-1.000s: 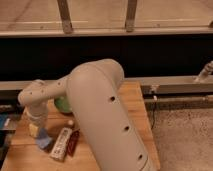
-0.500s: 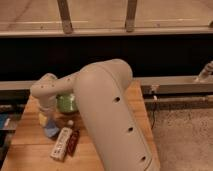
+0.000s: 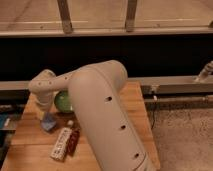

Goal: Wipe the white sponge on the table

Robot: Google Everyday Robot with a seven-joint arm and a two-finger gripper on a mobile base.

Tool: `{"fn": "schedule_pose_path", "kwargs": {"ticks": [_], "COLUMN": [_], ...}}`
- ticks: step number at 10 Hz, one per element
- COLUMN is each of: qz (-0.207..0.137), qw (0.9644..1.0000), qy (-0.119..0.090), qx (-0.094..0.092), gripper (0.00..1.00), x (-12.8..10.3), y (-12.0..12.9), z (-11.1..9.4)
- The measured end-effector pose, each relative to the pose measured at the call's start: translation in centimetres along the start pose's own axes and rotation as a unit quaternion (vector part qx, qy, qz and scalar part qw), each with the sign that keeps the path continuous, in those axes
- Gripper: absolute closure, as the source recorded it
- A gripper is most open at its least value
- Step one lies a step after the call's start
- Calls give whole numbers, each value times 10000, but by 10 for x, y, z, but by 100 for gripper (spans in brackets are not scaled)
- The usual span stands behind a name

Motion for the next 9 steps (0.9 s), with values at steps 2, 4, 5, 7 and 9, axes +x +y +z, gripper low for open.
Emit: {"fn": "schedule_pose_path", "kwargs": {"ticks": [2, 4, 5, 7, 9], "qz": [-429, -896, -1081, -1358, -1567], "qw": [9990, 9956, 9937, 9901, 9866], "qy": [-137, -252, -278, -299, -269], "qx": [-26, -48, -85, -203, -378], "gripper": [100, 100, 100, 100, 100], "x": [-42, -76, -86, -93, -94], "y": [6, 25, 39, 71, 106], "z": [8, 8, 9, 10, 12]}}
